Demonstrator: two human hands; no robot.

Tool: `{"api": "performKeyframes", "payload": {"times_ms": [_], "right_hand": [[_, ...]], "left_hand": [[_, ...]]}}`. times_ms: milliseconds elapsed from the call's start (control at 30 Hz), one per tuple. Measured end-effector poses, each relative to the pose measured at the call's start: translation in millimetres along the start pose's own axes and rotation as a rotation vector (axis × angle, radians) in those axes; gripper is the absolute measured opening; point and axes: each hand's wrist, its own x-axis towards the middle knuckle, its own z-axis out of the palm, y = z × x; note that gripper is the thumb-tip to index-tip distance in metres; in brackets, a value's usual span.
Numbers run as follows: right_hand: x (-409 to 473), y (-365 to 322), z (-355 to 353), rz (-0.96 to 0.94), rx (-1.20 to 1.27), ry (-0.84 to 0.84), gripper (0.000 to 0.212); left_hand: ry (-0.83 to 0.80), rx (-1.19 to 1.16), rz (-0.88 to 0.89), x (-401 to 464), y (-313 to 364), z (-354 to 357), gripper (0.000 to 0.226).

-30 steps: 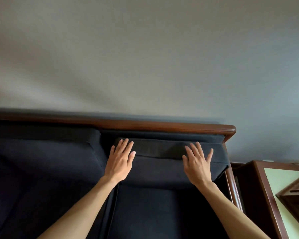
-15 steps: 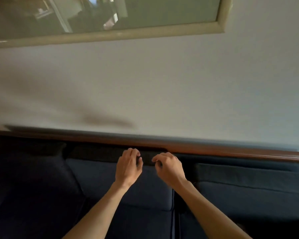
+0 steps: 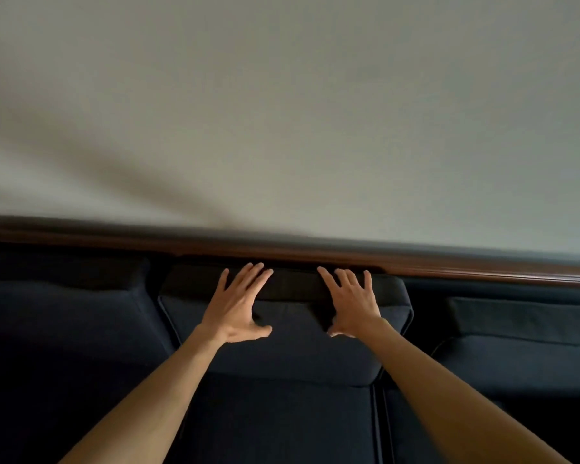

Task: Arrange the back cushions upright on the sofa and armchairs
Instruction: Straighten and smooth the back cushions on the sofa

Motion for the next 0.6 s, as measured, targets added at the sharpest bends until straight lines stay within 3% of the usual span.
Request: {"api": "performKeyframes", "payload": {"times_ms": [167, 333, 600], "right_hand": [[0.1, -1.6, 7.6, -0.027, 0.015, 0.069, 0.122], [-11.3, 7.9, 5.4, -0.033, 0.063, 0.068, 0.104], [-34.0, 27.9, 10.1, -0.026, 0.074, 0.058, 0.122]], "left_hand": [[-0.052, 0.135, -0.126, 7.6, -15.8, 2.3, 0.133], [-0.011, 0.221, -0.118, 4.7, -2.8, 0.5, 0.120], [-0.027, 0.139, -0.096, 3.1, 18.8, 3.9, 0.117]]}}
